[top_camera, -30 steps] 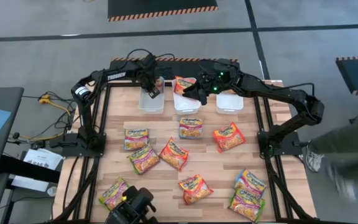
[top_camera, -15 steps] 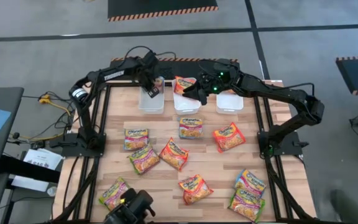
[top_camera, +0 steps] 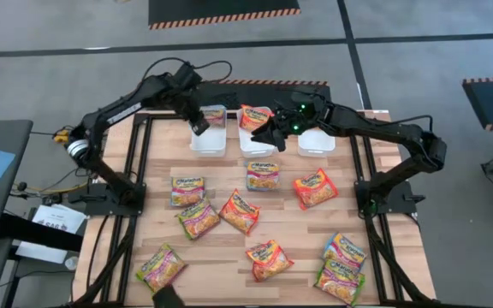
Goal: Sort Maruchan noodles
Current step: Put the orange noodle pack into the middle white bin
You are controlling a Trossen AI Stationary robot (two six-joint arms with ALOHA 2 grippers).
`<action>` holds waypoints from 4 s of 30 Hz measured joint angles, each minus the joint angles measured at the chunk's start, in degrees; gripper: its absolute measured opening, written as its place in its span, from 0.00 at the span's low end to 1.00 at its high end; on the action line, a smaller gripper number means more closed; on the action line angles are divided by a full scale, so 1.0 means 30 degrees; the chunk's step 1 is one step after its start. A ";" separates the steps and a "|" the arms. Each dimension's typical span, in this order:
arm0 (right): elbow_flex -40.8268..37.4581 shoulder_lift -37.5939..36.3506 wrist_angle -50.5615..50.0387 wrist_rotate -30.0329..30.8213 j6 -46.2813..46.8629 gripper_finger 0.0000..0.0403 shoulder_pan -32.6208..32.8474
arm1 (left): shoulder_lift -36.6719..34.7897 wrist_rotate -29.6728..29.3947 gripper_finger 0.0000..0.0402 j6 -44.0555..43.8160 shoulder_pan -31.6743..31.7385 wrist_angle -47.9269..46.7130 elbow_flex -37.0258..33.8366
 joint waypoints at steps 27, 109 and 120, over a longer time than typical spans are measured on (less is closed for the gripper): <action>0.0000 0.0000 -0.6069 -0.0167 -0.0593 0.59 0.5179 | -0.7419 0.0335 0.00 -1.0895 -0.9080 0.0043 -0.5400; 0.0094 0.6841 -1.0516 0.4779 -0.4698 0.02 1.3044 | -0.8882 -0.3967 0.00 -1.7827 -1.6657 0.6846 -0.9614; 0.0102 0.1205 -1.2846 0.7874 -0.6056 0.01 1.1132 | -0.8882 -0.4854 0.00 -1.7853 -1.6657 0.6866 -0.9614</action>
